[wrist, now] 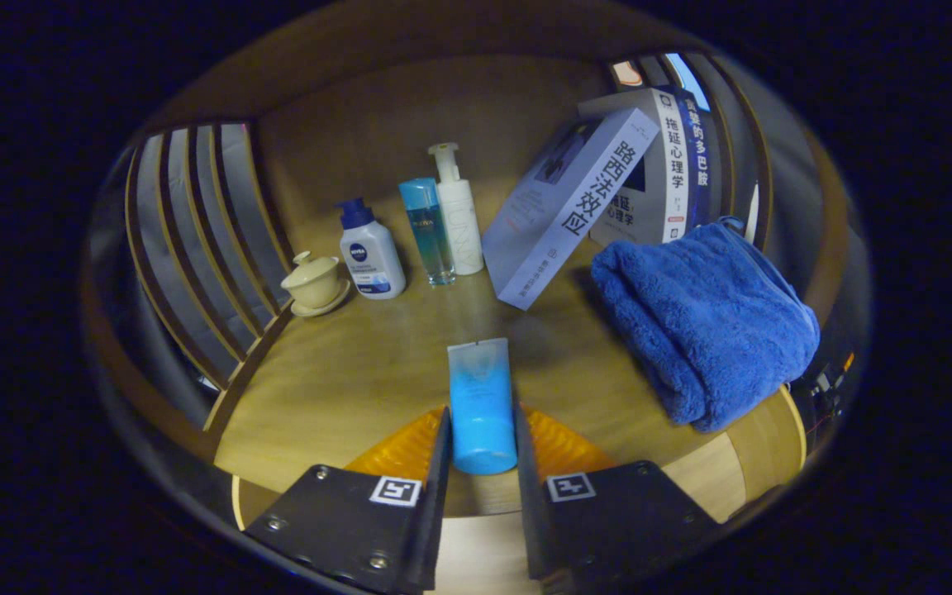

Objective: Pull open the drawer, take out the items inside it, and place them on the countertop above the cabinet.

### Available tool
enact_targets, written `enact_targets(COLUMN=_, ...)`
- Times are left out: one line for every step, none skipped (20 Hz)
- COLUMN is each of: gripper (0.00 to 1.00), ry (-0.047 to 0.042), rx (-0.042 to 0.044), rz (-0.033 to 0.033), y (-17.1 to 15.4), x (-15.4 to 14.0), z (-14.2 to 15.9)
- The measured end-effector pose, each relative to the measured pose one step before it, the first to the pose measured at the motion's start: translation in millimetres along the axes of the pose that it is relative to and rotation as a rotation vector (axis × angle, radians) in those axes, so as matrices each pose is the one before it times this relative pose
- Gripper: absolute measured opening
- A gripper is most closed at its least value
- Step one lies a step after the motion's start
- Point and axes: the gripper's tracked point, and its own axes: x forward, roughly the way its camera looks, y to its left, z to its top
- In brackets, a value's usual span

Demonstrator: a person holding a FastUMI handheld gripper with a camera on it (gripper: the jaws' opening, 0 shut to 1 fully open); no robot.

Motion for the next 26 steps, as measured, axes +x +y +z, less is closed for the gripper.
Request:
enact_targets(gripper=0.44, ry=-0.01415, rx=-0.00568, rz=0.00047, y=-1.1, x=-7.62, z=2.76)
enact_targets(gripper=0.47, ry=-0.00286, rx=-0.00146, rz=-0.00257, y=-1.04, x=-5.98, z=0.49)
enact_targets(gripper=0.47, ry=-0.00775, rx=0.01137, rz=0.01574, y=2.47, x=-6.66, z=0.17)
enact_targets(gripper=0.58, ry=-0.00418, rx=0.00787, rz=0.01008, y=3.05, x=-8.86, z=1.45)
enact_targets(gripper=0.63, ry=-0.01244, rx=0.00305, rz=-0.00118, y=-1.73, x=-8.84, z=2.16)
enact_targets(gripper=0.68, ry=-0.01598, rx=0.00049, rz=0.00473, y=0.5, x=-11.4, z=3.24)
enact_targets(gripper=0.73, ry=-0.00542, rx=-0.00053, rz=0.01684, y=3.96, x=-9.84, z=0.91)
enact_targets(gripper=0.78, ry=-0.00868, rx=-0.00426, rz=0.00942, y=2.23, x=-11.73, z=0.94)
enact_targets(gripper=0.84, ry=-0.01342, rx=-0.00794, rz=-0.00398, y=-2.48, x=-11.74, z=4.16)
enact_targets(gripper=0.89, ry=-0.01084, rx=-0.01109, rz=-0.0007, y=-0.74, x=-11.81, z=1.5)
enact_targets(gripper=0.94, ry=-0.01327, rx=-0.01108, rz=0.00721, y=0.55, x=-12.26, z=1.61)
enact_targets(gripper=0.99, ry=-0.01365, rx=-0.01029, rz=0.00481, y=0.7, x=-11.61, z=1.64)
enact_targets(gripper=0.99, ry=-0.0203, rx=-0.01092, rz=-0.00181, y=-1.79, x=-12.21, z=3.61)
enact_targets(gripper=0.99, ry=-0.01747, rx=-0.01091, rz=-0.00265, y=-2.92, x=-12.8, z=3.68)
enact_targets(gripper=0.99, ry=-0.02379, rx=-0.00976, rz=0.00238, y=-0.93, x=-14.18, z=4.53)
enact_targets(gripper=0.99, ry=-0.02482, rx=-0.00583, rz=0.00208, y=-1.39, x=-13.72, z=4.7)
enact_targets(gripper=0.99, ry=-0.02553, rx=-0.00626, rz=0.00493, y=-0.98, x=-13.24, z=4.57)
enact_targets(gripper=0.99, ry=-0.02227, rx=-0.00869, rz=0.00316, y=-1.14, x=-13.43, z=3.22)
enact_targets(gripper=0.99, ry=-0.02356, rx=-0.00524, rz=0.00281, y=-2.0, x=-13.63, z=2.7)
enact_targets(gripper=0.99, ry=-0.02281, rx=-0.0074, rz=0.0045, y=-1.14, x=-13.01, z=2.66)
enact_targets(gripper=0.99, ry=-0.01564, rx=-0.00242, rz=0.00635, y=-1.14, x=-12.93, z=-0.3)
enact_targets(gripper=0.99, ry=-0.02047, rx=0.00043, rz=0.00584, y=-0.15, x=-10.51, z=-0.13)
enact_targets(gripper=0.99, ry=-0.01245, rx=0.00125, rz=0.00772, y=-0.57, x=-10.44, z=-2.61)
enact_targets(gripper=0.99, ry=-0.00969, rx=0.005, rz=-0.00142, y=-1.76, x=-9.02, z=-3.03)
enact_targets(gripper=0.99, ry=-0.00748, rx=0.00851, rz=-0.00158, y=-2.16, x=-9.95, z=-4.7)
enact_targets(gripper=0.99, ry=-0.013, rx=0.00056, rz=0.00208, y=-0.6, x=-7.68, z=-3.09)
